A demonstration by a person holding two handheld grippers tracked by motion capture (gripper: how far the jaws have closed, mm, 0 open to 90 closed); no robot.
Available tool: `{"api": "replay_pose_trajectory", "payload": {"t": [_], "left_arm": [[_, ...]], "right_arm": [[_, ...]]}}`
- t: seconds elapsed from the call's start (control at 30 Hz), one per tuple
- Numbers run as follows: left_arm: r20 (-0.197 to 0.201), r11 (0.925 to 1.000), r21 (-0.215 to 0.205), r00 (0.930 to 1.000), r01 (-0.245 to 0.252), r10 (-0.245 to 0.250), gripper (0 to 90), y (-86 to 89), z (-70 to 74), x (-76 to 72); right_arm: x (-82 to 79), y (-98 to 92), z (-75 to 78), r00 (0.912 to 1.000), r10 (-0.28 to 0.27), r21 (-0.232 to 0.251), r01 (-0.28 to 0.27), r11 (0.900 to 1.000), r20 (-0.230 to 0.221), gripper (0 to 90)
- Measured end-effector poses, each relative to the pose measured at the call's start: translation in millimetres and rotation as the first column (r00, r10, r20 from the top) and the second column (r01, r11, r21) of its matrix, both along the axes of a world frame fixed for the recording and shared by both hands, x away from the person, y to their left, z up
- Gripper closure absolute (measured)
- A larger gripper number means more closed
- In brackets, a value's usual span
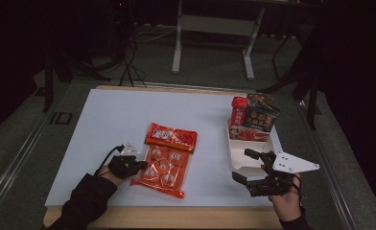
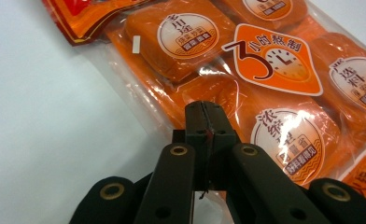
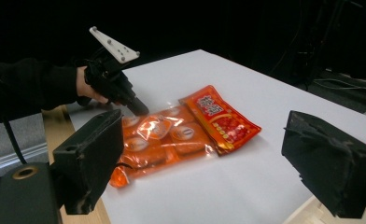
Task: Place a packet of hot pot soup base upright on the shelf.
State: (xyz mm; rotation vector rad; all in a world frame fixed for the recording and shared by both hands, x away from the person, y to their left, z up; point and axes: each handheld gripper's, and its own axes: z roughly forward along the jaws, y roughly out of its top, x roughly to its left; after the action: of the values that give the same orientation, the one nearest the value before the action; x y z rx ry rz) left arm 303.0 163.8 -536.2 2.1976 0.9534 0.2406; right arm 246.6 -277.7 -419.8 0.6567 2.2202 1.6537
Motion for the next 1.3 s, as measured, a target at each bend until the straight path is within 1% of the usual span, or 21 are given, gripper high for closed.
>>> {"api": "replay_pose_trajectory", "payload": {"t": [0.13, 0.37, 0.43, 0.5, 0.57, 0.6, 0.63, 0.67, 0.77, 0.87, 0.9, 0.97, 1.03, 1.07, 1.1, 1.13, 1.17, 1.2, 1.23, 1.27, 1.3], "left_arm": [[0.001, 0.9998, -0.016, 1.0000, 0.009, -0.009, 90.0, -9.9, -1.1, 0.6], [-0.001, 0.9998, -0.017, 1.0000, 0.006, -0.006, 90.0, -18.4, -1.2, -0.8], [-0.009, 0.9998, -0.019, 0.9999, 0.011, -0.011, 90.0, -20.8, -0.7, -0.6], [-0.006, 0.9997, -0.004, 0.9997, 0.026, -0.026, 90.0, -26.2, 0.5, -1.6], [-0.009, 0.9993, -0.007, 0.9993, 0.035, -0.035, 90.0, -29.4, 0.6, -2.2], [-0.007, 0.9984, -0.009, 0.9984, 0.055, -0.055, 90.0, -35.8, 0.7, -3.2], [-0.007, 0.9984, -0.009, 0.9984, 0.055, -0.055, 90.0, -35.8, 0.7, -3.2], [-0.018, 0.9981, -0.008, 0.9980, 0.061, -0.061, 90.0, -40.2, 1.4, -2.7], [-0.030, 0.9976, -0.034, 0.9977, 0.060, -0.062, 90.0, -42.4, 0.4, -2.7], [-0.036, 0.9969, -0.036, 0.9969, 0.069, -0.071, 90.0, -41.0, 1.1, -1.9], [-0.038, 0.9960, -0.049, 0.9963, 0.075, -0.077, 90.0, -39.2, 1.1, -0.9], [-0.007, 0.9943, -0.076, 0.9971, 0.075, -0.076, 87.9, -33.7, 3.3, -0.1], [0.041, 0.9925, -0.097, 0.9967, 0.074, -0.070, 82.2, -29.8, 8.9, -1.4], [0.037, 0.9924, -0.105, 0.9975, 0.063, -0.060, 81.8, -28.0, 12.7, -0.8], [0.033, 0.9884, -0.144, 0.9985, 0.048, -0.044, 81.8, -25.4, 16.1, -0.5], [0.017, 0.9842, -0.171, 0.9989, 0.046, -0.043, 80.2, -22.8, 19.2, 0.7], [0.025, 0.9815, -0.186, 0.9988, 0.045, -0.041, 77.6, -21.0, 21.7, 0.8], [0.035, 0.9802, -0.192, 0.9986, 0.046, -0.040, 75.0, -18.9, 24.3, 0.3], [0.038, 0.9804, -0.192, 0.9986, 0.043, -0.036, 75.0, -17.6, 26.3, 0.0], [0.038, 0.9807, -0.190, 0.9986, 0.043, -0.037, 72.1, -16.9, 27.7, 0.0], [0.050, 0.9815, -0.186, 0.9981, 0.046, -0.037, 69.5, -16.3, 29.0, -1.0]], "right_arm": [[-0.1, -0.3, -0.4, 1.0000, -0.001, -0.001, 0.001, 1.000, 0.000, 12.7], [-0.3, -0.1, -0.1, 1.0000, 0.001, -0.002, -0.001, 1.000, 0.000, 12.7], [-0.1, 0.1, -0.3, 1.0000, 0.001, -0.002, -0.001, 1.000, -0.001, 12.7], [-0.1, 0.2, 0.0, 1.0000, 0.002, -0.004, -0.002, 1.000, 0.002, 12.7], [0.3, -0.2, 0.1, 1.0000, 0.001, 0.000, -0.001, 1.000, 0.000, 12.7], [0.5, -0.3, 0.1, 1.0000, 0.001, 0.000, -0.001, 1.000, 0.000, 12.7], [0.5, -0.4, 0.1, 1.0000, 0.000, 0.001, 0.000, 1.000, -0.001, 12.7], [0.5, -0.3, 0.1, 1.0000, 0.000, 0.000, 0.000, 1.000, -0.001, 12.7], [0.1, 0.2, 0.2, 1.0000, 0.003, -0.001, -0.003, 1.000, 0.002, 12.7], [0.2, 0.2, -0.1, 1.0000, 0.003, -0.002, -0.003, 1.000, -0.002, 13.4], [0.8, -0.1, -0.3, 1.0000, 0.005, 0.000, -0.005, 1.000, -0.005, 13.9], [2.1, -1.5, -0.5, 1.0000, 0.006, 0.007, -0.006, 1.000, -0.008, 14.2], [1.9, -2.5, -0.1, 0.9999, 0.008, 0.007, -0.008, 1.000, 0.008, 14.3], [1.6, -2.7, 0.1, 0.9999, 0.004, 0.002, -0.004, 1.000, 0.016, 14.3], [1.7, -3.0, 0.2, 0.9998, 0.002, -0.002, -0.002, 1.000, 0.019, 14.3], [1.8, -3.2, 0.1, 0.9998, 0.001, -0.002, -0.001, 1.000, 0.021, 14.3], [1.8, -3.4, -0.1, 0.9998, -0.002, -0.001, 0.002, 1.000, 0.021, 14.3], [1.9, -3.3, -0.3, 0.9998, -0.002, -0.003, 0.002, 1.000, 0.019, 14.3], [1.9, -3.1, -0.4, 0.9997, -0.002, -0.008, 0.003, 1.000, 0.022, 14.3], [1.9, -3.0, -0.4, 0.9997, -0.003, -0.013, 0.004, 1.000, 0.024, 14.3], [2.0, -2.9, -0.4, 0.9997, -0.002, -0.015, 0.003, 1.000, 0.024, 14.3]]}}
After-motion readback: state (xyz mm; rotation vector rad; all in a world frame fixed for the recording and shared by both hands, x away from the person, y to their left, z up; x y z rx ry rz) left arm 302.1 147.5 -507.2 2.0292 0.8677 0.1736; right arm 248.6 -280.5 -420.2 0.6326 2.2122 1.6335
